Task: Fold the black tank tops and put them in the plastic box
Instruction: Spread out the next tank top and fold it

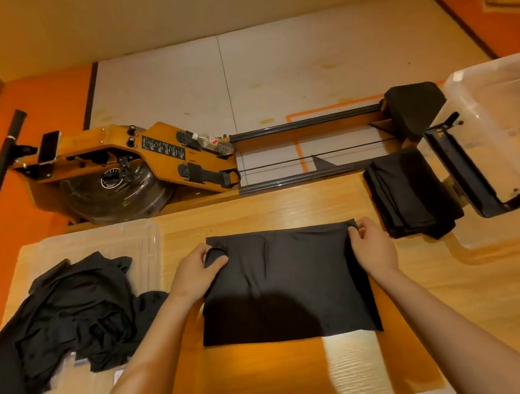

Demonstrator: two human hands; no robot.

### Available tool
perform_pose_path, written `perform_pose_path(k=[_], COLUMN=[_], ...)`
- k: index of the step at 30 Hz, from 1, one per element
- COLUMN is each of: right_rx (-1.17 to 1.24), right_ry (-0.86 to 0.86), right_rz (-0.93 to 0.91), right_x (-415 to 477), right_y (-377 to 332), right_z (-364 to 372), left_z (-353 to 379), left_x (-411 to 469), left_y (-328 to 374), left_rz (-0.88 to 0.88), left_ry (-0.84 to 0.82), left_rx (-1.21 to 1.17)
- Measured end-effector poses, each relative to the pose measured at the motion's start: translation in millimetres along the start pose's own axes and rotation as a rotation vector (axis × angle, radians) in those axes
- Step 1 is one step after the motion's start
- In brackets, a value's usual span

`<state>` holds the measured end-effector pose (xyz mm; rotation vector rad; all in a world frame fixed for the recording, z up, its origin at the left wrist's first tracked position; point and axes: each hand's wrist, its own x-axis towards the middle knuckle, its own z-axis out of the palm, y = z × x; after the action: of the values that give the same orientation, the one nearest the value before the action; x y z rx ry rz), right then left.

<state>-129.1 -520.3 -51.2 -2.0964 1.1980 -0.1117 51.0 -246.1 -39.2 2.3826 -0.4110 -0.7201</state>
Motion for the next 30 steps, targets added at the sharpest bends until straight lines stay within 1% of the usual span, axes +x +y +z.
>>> perform_pose_path(k=[2,5,7,8,10,11,12,13,14,16,18,20,21,24,26,27,28,30], right_rx=[-0.029,-0.078,-0.092,-0.102,-0.179,-0.237,-0.298,-0.361,-0.429,-0.574,-0.661,-0.671,-0.667,-0.636,-0.616,-0.608,-0.604,-0.607], right_ry=[-0.016,-0.013,0.042,0.093,0.177,0.172,0.131,0.071,0.004,-0.107,-0.142,-0.137,-0.126,-0.066,-0.011,0.001,0.001,-0.018], right_rz=[-0.003,0.011,-0.002,-0.038,-0.227,-0.358,-0.491,-0.609,-0.697,-0.763,-0.722,-0.630,-0.575,-0.404,-0.342,-0.328,-0.322,-0.338], right_x=[3.9,6.2,1.6,-2.3,-11.2,-16.6,-22.2,-27.2,-31.2,-35.3,-36.3,-39.1,-41.9,-58.2,-77.6,-89.4,-101.4,-120.1], right_y=[-1.2,-3.5,-7.5,-8.7,-8.1,-6.6,-4.3,0.0,5.6,17.5,26.8,30.5,31.2,32.6,32.8,32.9,32.3,28.9], right_z=[-2.5,-4.0,-4.6,-4.4,-1.2,2.4,7.6,14.6,22.3,36.0,43.1,43.2,42.7,47.1,53.0,54.9,54.7,50.0], left_z=[0.8,-1.9,-2.8,-2.9,2.0,8.8,20.0,35.5,54.1,90.6,116.6,121.8,119.9,101.3,76.7,64.6,55.3,46.1], left_x=[3.9,9.7,10.6,8.3,-1.5,-9.0,-19.2,-31.1,-43.4,-64.7,-77.9,-78.6,-74.4,-54.5,-33.5,-24.7,-18.3,-15.6], left_y=[-1.8,-5.2,-4.2,-1.5,5.0,9.2,13.9,17.8,20.1,20.8,12.3,5.1,1.7,-5.2,-7.5,-5.7,-2.7,6.9], left_rz=[-0.016,-0.068,-0.097,-0.111,-0.095,-0.044,0.014,0.061,0.089,0.108,0.081,0.037,0.046,0.152,0.265,0.289,0.296,0.299], left_ry=[0.064,0.098,0.140,0.188,0.334,0.400,0.436,0.433,0.393,0.267,0.166,0.138,0.137,0.047,-0.037,-0.105,-0.125,-0.044], left_rx=[-0.018,-0.060,-0.093,-0.100,-0.027,0.038,0.099,0.155,0.220,0.356,0.456,0.519,0.547,0.634,0.685,0.675,0.670,0.676])
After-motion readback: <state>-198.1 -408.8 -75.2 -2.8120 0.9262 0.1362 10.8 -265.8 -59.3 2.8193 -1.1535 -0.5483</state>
